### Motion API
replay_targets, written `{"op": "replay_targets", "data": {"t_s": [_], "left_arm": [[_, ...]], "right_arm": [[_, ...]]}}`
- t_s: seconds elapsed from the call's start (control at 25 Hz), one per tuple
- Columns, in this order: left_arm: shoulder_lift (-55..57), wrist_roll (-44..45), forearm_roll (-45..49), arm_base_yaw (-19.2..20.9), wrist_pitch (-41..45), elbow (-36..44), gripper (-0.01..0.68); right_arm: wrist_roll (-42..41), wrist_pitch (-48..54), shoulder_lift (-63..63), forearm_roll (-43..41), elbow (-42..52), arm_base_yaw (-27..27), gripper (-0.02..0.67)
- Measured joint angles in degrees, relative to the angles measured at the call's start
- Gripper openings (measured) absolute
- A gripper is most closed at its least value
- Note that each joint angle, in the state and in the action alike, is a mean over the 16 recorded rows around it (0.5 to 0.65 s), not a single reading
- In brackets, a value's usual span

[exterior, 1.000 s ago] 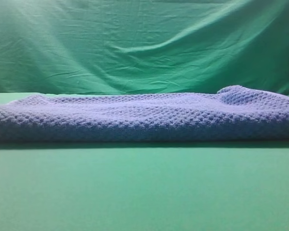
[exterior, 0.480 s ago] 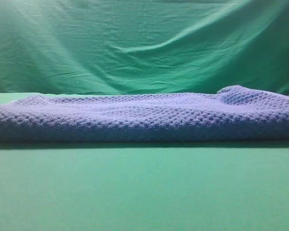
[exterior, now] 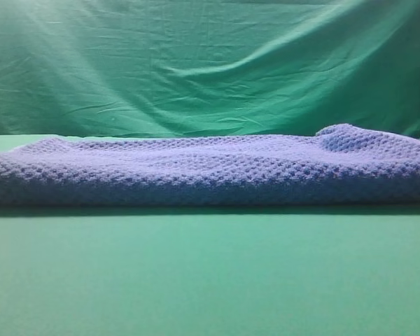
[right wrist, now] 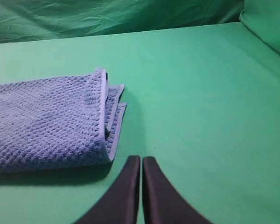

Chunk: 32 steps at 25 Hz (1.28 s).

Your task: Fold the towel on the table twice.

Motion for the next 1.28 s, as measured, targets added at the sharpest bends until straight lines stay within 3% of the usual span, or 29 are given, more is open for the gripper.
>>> {"op": "replay_targets", "data": {"t_s": [1.28], "left_arm": [[0.00,4.89,2.86,0.00,2.19,0.00,0.000]], "right_arm": [[0.00,1.02,0.00,0.00,0.00,0.00,0.000]]}}
